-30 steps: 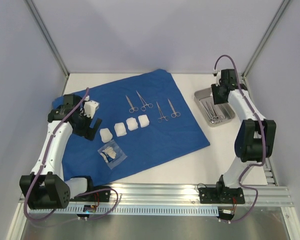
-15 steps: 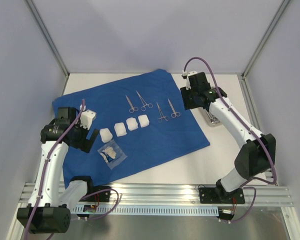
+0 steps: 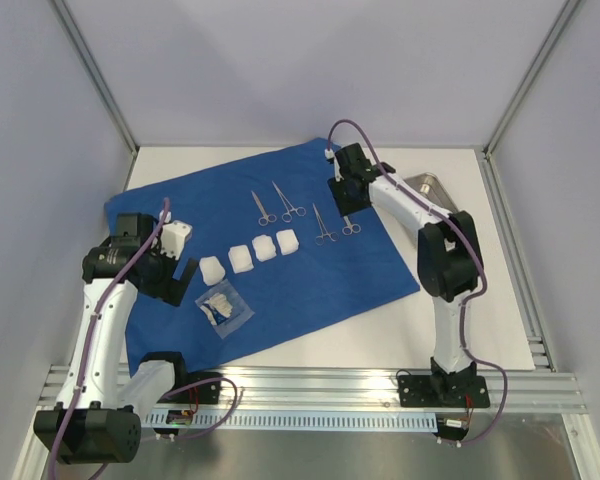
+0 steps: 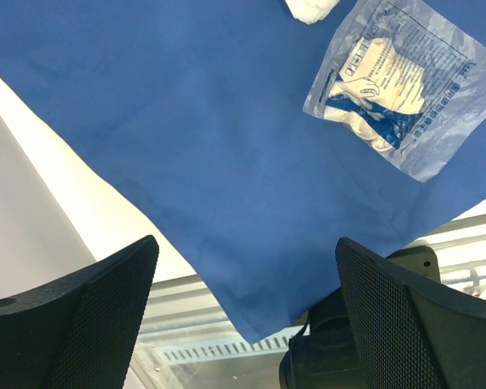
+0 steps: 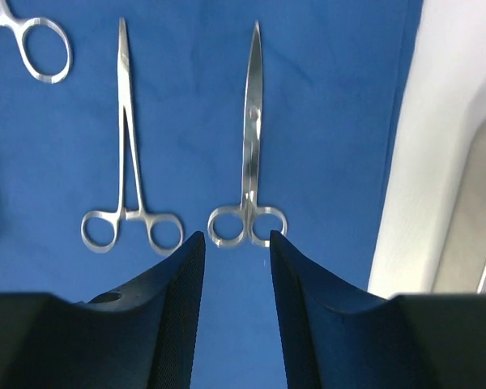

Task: Prepare the surgical pack

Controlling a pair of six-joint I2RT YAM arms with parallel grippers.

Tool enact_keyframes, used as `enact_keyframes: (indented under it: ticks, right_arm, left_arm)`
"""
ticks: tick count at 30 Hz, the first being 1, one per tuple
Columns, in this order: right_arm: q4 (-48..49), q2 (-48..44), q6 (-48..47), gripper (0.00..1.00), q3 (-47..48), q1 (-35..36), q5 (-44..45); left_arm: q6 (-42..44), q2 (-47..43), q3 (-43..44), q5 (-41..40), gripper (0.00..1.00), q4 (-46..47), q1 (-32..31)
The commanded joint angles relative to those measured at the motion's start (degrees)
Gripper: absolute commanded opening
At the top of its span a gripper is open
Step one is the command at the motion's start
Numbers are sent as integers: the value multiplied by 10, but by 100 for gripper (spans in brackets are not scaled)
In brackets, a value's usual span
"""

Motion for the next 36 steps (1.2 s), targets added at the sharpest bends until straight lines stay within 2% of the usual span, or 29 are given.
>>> enact_keyframes:
  ticks: [1,4,7,14,19,27,30,36]
  right_arm:
    - [9,55,-34,40,73,0,-6]
    - [-6,102,-43,39,127,-1,31]
    - [-23,132,-53,38,162,-2,20]
    - [-24,159,-41,38,148,-10,10]
    - [-28,161,-32,35,141,-20,-7]
    - [-32,159,-37,31,89,-21,-10]
    - [-30,153,-47,33,77,-21,-11]
    - [-100,209,-34,35,150,-23,5]
  left_arm:
    - [-12,5,15,10,100,13,1]
    - [-22,22,20,-1,100,24,0]
    - [-25,37,38,1,100,27,0]
    - [-13,76,56,3,100,74,0]
    - [-13,118,79,1,100,69,0]
    - [-12,115,78,-1,100,69,0]
    - [-13,115,79,2,100,68,0]
    - [-13,121,81,-4,100,68,0]
